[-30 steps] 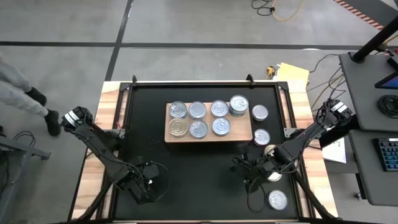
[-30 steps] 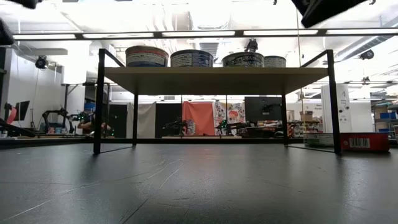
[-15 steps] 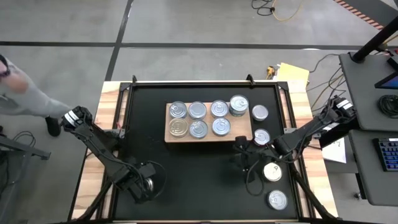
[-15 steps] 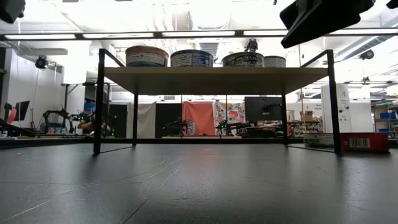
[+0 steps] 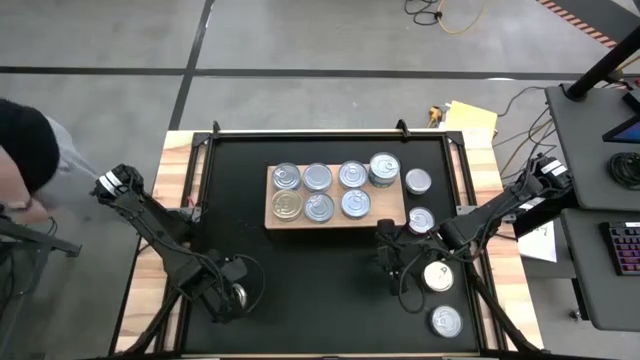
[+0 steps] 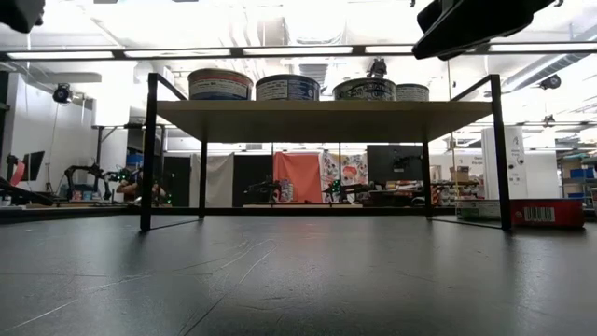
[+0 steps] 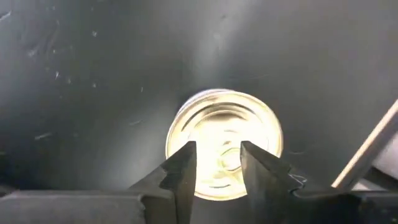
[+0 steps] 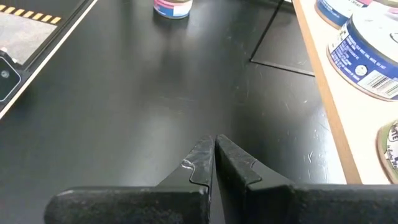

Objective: Stack canned seafood by type on shelf
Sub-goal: Stack the blue tuna can on the blue tuna can

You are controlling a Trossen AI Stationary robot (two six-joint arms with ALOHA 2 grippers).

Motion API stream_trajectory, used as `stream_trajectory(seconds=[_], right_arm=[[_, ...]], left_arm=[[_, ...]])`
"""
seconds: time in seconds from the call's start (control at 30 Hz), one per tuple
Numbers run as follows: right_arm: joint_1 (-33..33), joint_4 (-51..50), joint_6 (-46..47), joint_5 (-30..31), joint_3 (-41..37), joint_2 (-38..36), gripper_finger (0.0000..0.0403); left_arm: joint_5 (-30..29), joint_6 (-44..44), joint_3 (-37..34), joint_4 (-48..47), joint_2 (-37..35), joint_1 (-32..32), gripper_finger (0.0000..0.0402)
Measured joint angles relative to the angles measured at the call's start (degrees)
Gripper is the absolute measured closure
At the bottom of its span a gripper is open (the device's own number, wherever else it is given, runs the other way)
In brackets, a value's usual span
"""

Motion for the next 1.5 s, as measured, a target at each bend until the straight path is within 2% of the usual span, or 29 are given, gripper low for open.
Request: stream_trajectory(seconds=[0.23, 0.4, 0.53, 0.73, 1.2, 1.5], right_arm=[[0.01, 0.13, 1.52, 0.14, 0.0, 0.0, 0.0394], [0.01, 0.13, 3.17, 0.12, 0.0, 0.0, 0.0394], [0.01, 0.15, 3.74, 0.14, 0.0, 0.0, 0.0394], [0.01, 1.35, 3.76, 0.14, 0.02, 0.0, 0.0394], [0.04, 2.09, 5.29, 0.16, 0.04, 0.0, 0.0394], [0.04, 2.26, 5.6, 0.16, 0.04, 0.0, 0.0394]], left_arm=[[-2.39, -0.48, -6.3, 1.98, -8.35, -1.8, 0.0322], [-2.62, -3.94, -13.7, 7.82, -13.87, -1.88, 0.0324], [-2.58, -9.33, -16.16, 9.1, -15.38, -1.88, 0.0324], [-1.1, -16.32, -16.55, 9.17, -15.21, -1.88, 0.0316], [-0.64, -14.38, -15.24, 9.64, -9.46, -1.88, 0.0234], [-0.53, -12.41, -15.24, 10.04, -7.65, -1.88, 0.0223]])
